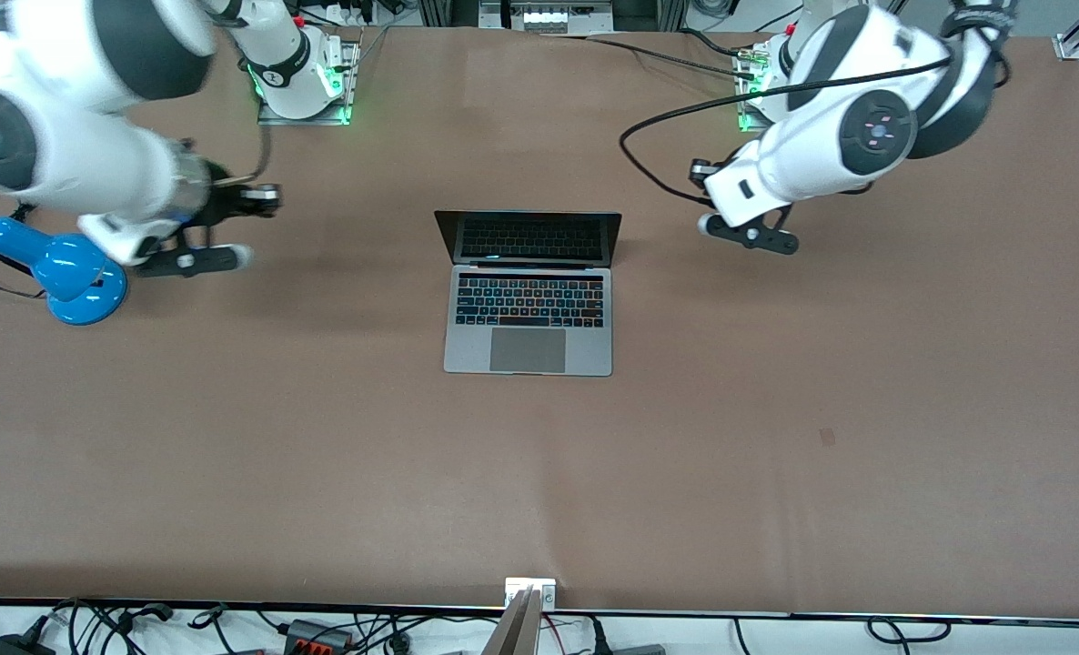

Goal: Close laptop with both arms from behind
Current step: 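Move both grippers toward the laptop lid's back edge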

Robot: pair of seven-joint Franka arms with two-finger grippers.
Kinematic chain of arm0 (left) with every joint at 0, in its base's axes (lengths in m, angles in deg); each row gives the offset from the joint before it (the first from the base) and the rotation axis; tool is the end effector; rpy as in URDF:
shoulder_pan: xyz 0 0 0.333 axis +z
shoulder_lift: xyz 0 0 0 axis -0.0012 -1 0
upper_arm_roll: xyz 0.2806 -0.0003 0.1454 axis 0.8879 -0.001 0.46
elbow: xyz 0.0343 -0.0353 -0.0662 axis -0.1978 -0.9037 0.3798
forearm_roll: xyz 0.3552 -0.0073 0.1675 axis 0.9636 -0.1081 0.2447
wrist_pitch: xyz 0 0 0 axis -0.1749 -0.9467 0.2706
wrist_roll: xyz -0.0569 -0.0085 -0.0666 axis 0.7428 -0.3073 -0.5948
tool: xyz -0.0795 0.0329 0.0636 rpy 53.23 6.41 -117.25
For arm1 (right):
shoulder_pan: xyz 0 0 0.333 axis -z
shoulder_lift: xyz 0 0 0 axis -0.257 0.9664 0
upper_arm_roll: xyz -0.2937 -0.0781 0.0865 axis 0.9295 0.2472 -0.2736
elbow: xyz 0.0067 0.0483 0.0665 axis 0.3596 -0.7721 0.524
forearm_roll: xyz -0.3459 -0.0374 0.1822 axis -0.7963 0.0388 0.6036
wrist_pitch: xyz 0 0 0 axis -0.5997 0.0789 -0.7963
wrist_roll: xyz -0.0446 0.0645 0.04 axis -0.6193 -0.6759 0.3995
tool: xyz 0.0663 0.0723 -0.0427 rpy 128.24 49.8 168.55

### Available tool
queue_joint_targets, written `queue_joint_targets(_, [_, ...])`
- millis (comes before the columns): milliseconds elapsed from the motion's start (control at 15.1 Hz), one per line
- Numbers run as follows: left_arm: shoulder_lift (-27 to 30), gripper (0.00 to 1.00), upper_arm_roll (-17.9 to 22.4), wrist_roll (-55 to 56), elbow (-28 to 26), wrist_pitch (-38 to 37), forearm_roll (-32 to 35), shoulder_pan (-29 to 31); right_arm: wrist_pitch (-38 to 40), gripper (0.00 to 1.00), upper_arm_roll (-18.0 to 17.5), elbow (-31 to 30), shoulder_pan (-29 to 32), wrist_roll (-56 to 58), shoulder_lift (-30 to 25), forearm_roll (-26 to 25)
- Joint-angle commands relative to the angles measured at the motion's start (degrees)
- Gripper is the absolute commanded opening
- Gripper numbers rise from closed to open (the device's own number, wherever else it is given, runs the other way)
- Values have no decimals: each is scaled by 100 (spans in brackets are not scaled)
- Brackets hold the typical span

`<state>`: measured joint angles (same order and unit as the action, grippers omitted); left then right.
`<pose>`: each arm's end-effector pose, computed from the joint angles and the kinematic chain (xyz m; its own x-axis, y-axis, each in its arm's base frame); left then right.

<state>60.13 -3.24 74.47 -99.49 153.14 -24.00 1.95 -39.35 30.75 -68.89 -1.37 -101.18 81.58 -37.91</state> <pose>0.4650 -0.2607 0.4275 0.9229 -0.1890 -0.3356 -0.1188 -0.9685 0.2188 0.5312 0.1942 0.5033 0.9378 0.0591 -0.3421 0.0422 -0.9975 -0.0566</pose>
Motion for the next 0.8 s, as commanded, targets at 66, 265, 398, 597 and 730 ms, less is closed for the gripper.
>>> queue_joint_targets(66, [29, 1, -527, 210, -722, 1021, -148, 49, -448, 0, 41, -534, -771, -699, -209, 28])
queue_joint_targets(265, [-7, 1, -728, 237, -731, 1057, -166, 49, -1211, 0, 41, -1079, -1368, -1515, -333, 28])
queue_joint_targets(398, [-24, 1, -782, 246, -740, 1136, -175, 31, -1555, 0, 41, -1360, -1659, -1702, -324, 19])
queue_joint_targets(597, [-234, 1, -1072, 385, -740, 1557, -280, 31, -2153, 0, 41, -1800, -2221, -2360, -333, 2])
queue_joint_targets(730, [-410, 1, -1212, 535, -740, 1847, -280, 31, -2242, 0, 41, -1898, -2503, -2511, -333, -16])
